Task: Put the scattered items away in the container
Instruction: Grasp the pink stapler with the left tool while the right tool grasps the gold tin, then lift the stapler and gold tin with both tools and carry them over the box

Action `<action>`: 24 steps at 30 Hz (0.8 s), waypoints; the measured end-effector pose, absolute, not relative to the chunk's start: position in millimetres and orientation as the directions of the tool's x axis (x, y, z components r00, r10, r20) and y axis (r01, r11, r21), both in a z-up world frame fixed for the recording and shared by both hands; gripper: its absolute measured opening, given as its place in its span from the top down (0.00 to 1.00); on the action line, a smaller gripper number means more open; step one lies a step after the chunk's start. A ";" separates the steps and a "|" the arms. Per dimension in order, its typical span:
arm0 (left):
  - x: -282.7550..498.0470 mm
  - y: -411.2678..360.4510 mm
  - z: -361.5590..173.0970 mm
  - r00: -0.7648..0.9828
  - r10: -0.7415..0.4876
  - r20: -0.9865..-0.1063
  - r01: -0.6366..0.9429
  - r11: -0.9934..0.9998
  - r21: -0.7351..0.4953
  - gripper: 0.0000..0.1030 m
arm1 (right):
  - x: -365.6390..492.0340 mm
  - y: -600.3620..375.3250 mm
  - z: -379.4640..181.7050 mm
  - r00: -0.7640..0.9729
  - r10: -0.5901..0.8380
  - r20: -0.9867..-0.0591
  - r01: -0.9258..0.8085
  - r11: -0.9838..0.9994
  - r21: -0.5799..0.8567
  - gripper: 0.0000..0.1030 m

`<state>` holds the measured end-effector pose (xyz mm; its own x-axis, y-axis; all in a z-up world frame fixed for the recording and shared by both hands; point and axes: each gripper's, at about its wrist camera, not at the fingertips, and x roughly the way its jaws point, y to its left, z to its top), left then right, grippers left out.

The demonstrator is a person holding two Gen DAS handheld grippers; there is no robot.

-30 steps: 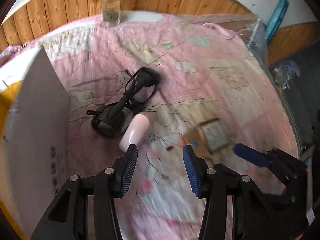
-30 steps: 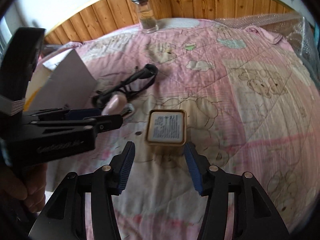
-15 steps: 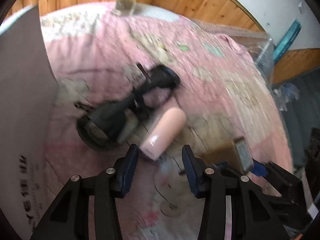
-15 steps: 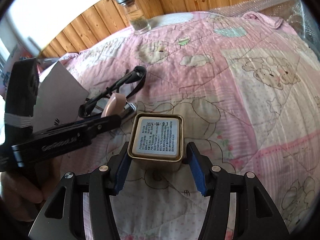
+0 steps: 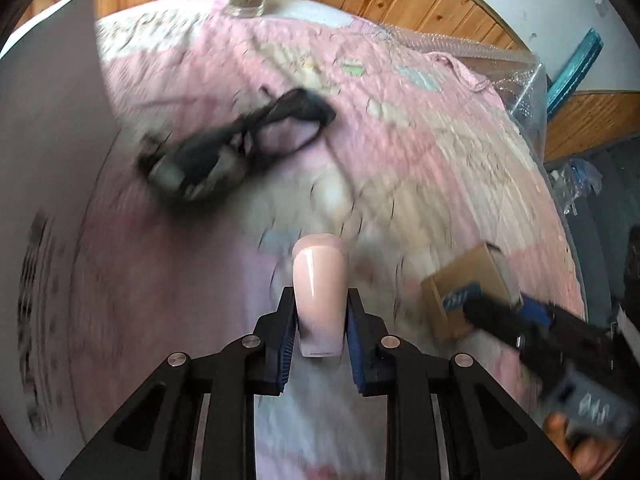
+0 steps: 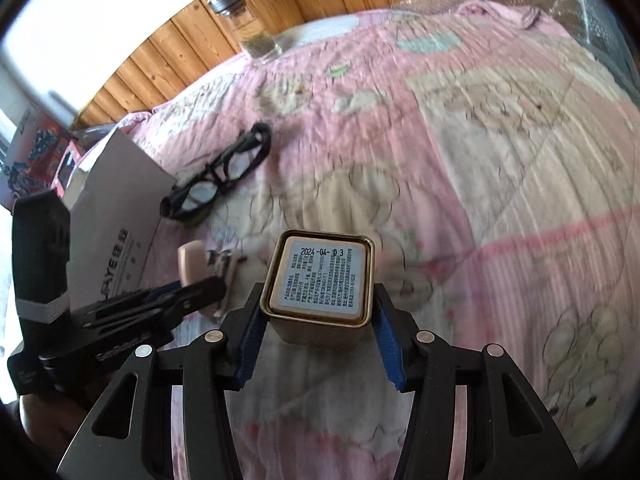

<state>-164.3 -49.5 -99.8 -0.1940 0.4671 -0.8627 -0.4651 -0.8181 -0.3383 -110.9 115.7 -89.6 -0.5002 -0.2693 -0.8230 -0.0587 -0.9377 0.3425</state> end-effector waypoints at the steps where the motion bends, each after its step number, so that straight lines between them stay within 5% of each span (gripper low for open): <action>1: -161.7 -53.4 -100.1 -0.197 0.464 -0.864 -0.456 -0.823 -0.338 0.75 | -108.9 114.7 -90.7 -0.501 -0.264 -0.825 -0.058 -0.940 0.336 0.47; 4: -161.1 -55.2 -102.9 -0.218 0.459 -0.861 -0.437 -0.835 -0.334 0.60 | -106.1 109.5 -91.6 -0.529 -0.230 -0.817 -0.057 -0.951 0.304 0.47; 6: -162.0 -52.5 -104.6 -0.241 0.481 -0.843 -0.442 -0.828 -0.346 0.61 | -105.2 105.5 -89.1 -0.547 -0.203 -0.813 -0.044 -0.962 0.269 0.48; 8: -163.9 -47.4 -106.0 -0.250 0.480 -0.841 -0.451 -0.826 -0.338 0.73 | -102.0 100.7 -85.9 -0.547 -0.187 -0.816 -0.028 -0.970 0.241 0.49; 15: -148.5 -57.9 -98.6 -0.241 0.460 -0.855 -0.490 -0.818 -0.302 0.74 | -76.1 56.0 -81.0 -0.543 -0.137 -0.828 0.084 -0.990 0.109 0.49; 24: -114.8 -87.4 -96.3 -0.200 0.408 -0.891 -0.463 -0.841 -0.281 0.74 | -68.2 47.4 -82.1 -0.524 -0.176 -0.833 0.097 -0.984 0.147 0.49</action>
<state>-114.8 -87.4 -96.3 -0.1996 0.4078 -0.8910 -0.4629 -0.8407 -0.2811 -68.2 47.4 -82.1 -0.5238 -0.1761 -0.8335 0.0975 -0.9844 0.1467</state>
